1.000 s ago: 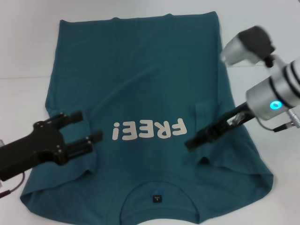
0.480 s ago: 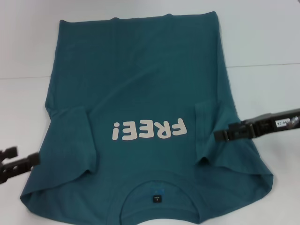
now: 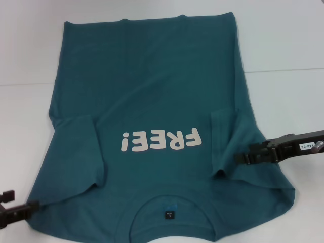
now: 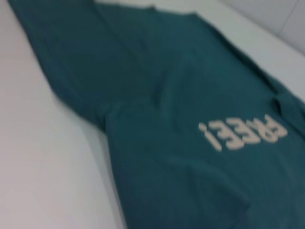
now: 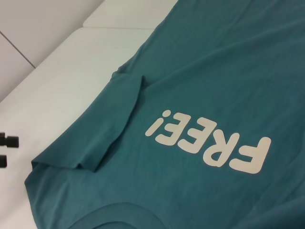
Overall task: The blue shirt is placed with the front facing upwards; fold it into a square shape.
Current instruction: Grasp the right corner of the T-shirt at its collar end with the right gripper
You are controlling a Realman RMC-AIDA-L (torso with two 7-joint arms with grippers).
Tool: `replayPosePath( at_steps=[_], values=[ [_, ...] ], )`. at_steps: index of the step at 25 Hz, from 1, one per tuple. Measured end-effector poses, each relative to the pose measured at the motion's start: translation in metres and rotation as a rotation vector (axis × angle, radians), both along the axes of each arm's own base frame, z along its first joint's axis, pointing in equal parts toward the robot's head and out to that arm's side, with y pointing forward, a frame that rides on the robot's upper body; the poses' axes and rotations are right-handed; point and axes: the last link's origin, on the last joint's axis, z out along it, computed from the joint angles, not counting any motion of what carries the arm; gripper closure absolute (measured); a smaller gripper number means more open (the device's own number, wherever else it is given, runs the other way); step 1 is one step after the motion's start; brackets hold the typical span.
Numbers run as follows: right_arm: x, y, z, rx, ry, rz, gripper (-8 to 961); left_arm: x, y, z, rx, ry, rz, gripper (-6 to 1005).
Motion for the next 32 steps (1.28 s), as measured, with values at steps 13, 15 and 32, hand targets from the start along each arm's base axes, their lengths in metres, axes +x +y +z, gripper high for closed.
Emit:
replayPosePath(
  at_steps=[13, 15, 32],
  values=[
    [0.004, -0.002, -0.003, -0.004, -0.004, 0.013, 132, -0.011, 0.001, -0.012, -0.036, 0.007, 0.085, 172],
    [0.005, -0.002, -0.003, -0.004, -0.005, 0.012, 132, -0.011, 0.003, -0.015, -0.046, 0.004, 0.083, 172],
    [0.006, -0.002, -0.004, -0.015, -0.003, 0.006, 133, -0.020, 0.009, -0.024, -0.054, 0.033, 0.125, 171]
  ],
)
